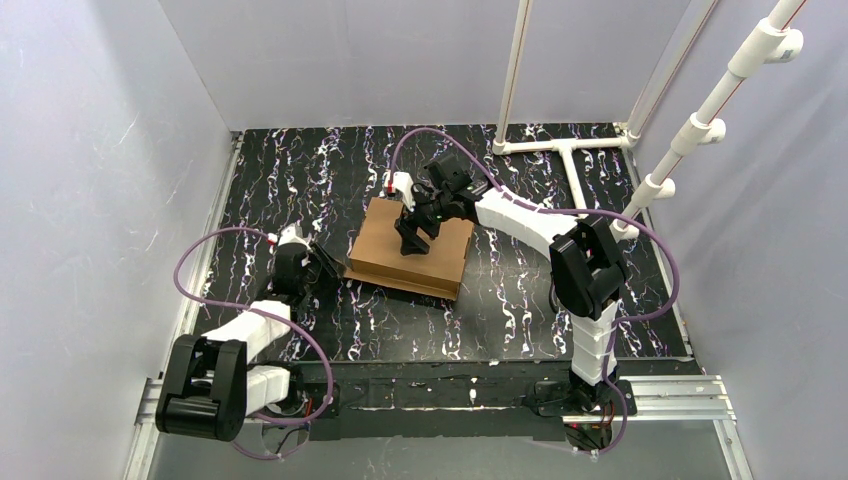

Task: Fold the paper box
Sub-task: Close the paper box at the center of the board.

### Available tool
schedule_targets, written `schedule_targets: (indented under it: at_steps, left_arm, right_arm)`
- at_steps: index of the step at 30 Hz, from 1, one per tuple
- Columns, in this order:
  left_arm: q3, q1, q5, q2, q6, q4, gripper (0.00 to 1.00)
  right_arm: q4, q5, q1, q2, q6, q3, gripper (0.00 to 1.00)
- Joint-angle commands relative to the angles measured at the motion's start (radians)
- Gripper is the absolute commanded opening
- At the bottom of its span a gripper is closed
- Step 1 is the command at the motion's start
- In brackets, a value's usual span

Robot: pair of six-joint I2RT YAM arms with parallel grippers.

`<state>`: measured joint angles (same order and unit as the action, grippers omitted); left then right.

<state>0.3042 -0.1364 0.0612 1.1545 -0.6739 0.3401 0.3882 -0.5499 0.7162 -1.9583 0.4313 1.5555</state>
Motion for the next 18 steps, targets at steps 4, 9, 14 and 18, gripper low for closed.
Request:
schedule_targets:
  at_steps: [4, 9, 14, 18]
  left_arm:
    - [0.038, 0.012, -0.001, 0.015, 0.028, 0.040, 0.33]
    - [0.033, 0.012, 0.006, 0.028, 0.053, 0.060, 0.29]
    - [0.036, 0.011, 0.029, 0.046, 0.089, 0.086, 0.19]
    - [0.026, 0.012, 0.081, 0.035, 0.122, 0.104, 0.06]
  right_arm:
    - [-0.035, 0.008, 0.009, -0.007, -0.020, -0.005, 0.85]
    - [-0.030, 0.018, 0.016, -0.014, -0.022, -0.004, 0.84]
    - [-0.029, 0.023, 0.022, -0.014, -0.019, -0.005, 0.84]
    - [-0.028, 0.031, 0.023, -0.018, -0.020, -0.003, 0.84]
